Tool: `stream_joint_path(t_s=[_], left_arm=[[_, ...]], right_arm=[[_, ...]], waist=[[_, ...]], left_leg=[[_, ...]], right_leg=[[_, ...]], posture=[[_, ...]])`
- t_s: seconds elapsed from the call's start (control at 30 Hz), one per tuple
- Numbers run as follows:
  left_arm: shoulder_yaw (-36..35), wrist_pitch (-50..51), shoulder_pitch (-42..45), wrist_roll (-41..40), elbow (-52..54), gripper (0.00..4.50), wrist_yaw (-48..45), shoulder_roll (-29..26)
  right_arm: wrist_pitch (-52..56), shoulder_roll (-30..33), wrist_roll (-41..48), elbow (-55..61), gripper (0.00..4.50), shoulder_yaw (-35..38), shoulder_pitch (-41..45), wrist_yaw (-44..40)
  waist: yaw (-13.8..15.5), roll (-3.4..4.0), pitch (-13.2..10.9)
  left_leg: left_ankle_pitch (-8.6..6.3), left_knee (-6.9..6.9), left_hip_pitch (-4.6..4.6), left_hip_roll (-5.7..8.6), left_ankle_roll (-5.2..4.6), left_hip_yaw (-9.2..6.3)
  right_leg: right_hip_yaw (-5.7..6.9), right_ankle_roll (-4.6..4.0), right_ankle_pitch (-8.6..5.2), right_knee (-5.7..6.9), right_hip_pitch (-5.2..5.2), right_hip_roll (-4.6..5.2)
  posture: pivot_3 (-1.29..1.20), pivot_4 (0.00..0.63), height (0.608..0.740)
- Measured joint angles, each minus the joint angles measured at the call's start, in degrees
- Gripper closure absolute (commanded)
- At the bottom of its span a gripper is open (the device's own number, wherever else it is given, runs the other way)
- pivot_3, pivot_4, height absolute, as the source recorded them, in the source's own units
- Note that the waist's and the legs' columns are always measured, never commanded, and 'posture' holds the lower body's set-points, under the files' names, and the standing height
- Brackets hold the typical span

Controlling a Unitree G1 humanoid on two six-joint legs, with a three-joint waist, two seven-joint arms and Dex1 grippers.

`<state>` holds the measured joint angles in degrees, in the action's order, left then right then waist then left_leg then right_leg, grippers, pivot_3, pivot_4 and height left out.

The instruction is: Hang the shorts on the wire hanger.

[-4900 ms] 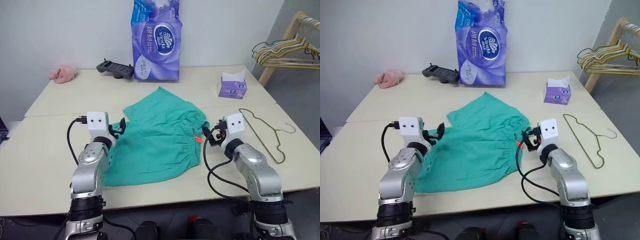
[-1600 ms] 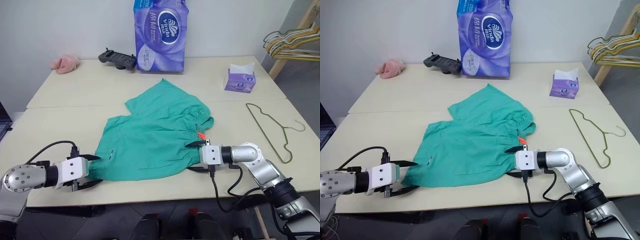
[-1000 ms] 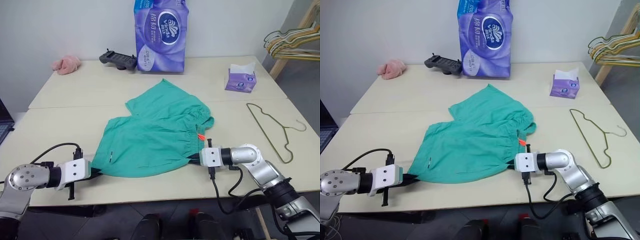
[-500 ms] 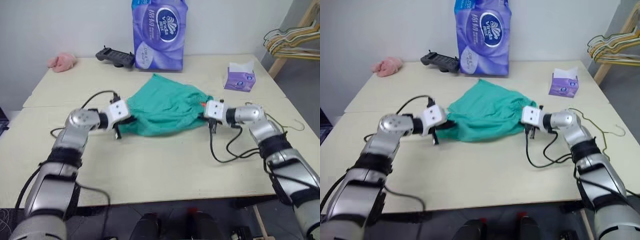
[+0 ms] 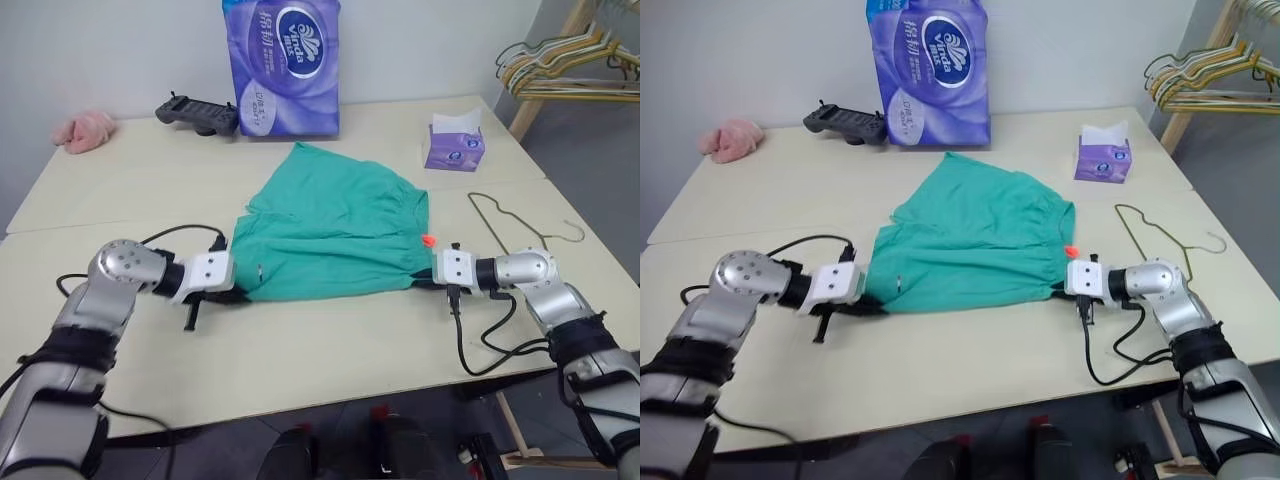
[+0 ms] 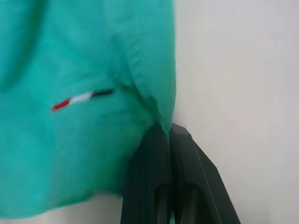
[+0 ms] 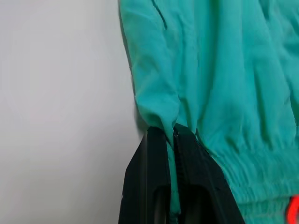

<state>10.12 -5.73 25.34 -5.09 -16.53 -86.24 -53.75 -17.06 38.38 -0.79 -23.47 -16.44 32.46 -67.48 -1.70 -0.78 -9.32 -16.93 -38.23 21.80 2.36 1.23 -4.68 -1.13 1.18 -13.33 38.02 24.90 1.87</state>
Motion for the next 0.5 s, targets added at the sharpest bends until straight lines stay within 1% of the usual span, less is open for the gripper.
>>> stream_joint_path(t_s=[0.1,0.13,0.27,0.37,0.5], left_arm=[[-0.6,4.9,-5.1,-3.1,7.7,4.47,-1.7,-2.1],[-0.7,5.8,-5.6,-3.7,9.0,4.47,-1.7,-2.4],[-1.8,9.4,-7.3,-4.8,12.6,4.47,-0.7,-2.9],[-2.6,11.7,-10.2,-6.3,16.2,4.47,-0.6,-3.7],[-4.4,13.7,-16.7,-8.6,21.4,4.47,-0.7,-6.3]], right_arm=[[1.4,-0.1,-0.2,1.7,4.50,0.0,-2.1,0.3],[1.7,-0.3,-0.3,2.1,4.50,0.0,-2.0,0.5],[2.8,-0.7,-0.3,3.5,4.50,0.0,-2.0,1.0],[3.3,-0.5,-0.2,5.5,4.50,0.0,-2.7,0.6],[5.0,1.9,0.1,11.5,4.50,-0.1,-7.5,-1.6]], waist=[[0.3,-0.01,-0.1],[0.5,-0.01,-0.1],[0.8,-0.02,-0.1],[0.9,-0.02,-0.1],[1.2,-0.01,-0.1]], left_leg=[[-0.02,0.09,-0.78,-0.03,-0.07,-0.08],[-0.03,0.10,-0.86,-0.03,-0.08,-0.08],[-0.06,0.14,-0.84,-0.08,-0.13,-0.08],[-0.08,0.17,-0.81,-0.12,-0.16,-0.05],[-0.11,0.19,-0.84,-0.14,-0.20,-0.05]], right_leg=[[0.05,-0.04,-0.10,-0.08,-0.86,-0.38],[0.05,-0.05,-0.11,-0.08,-0.94,-0.41],[-0.01,-0.06,-0.14,-0.07,-0.85,-0.47],[-0.04,-0.08,-0.15,-0.11,-0.81,-0.46],[-0.04,-0.11,-0.17,-0.11,-0.82,-0.46]], posture=[[0.06,0.131,0.740],[0.06,0.131,0.740],[0.06,0.130,0.740],[0.07,0.130,0.740],[0.07,0.128,0.740]])
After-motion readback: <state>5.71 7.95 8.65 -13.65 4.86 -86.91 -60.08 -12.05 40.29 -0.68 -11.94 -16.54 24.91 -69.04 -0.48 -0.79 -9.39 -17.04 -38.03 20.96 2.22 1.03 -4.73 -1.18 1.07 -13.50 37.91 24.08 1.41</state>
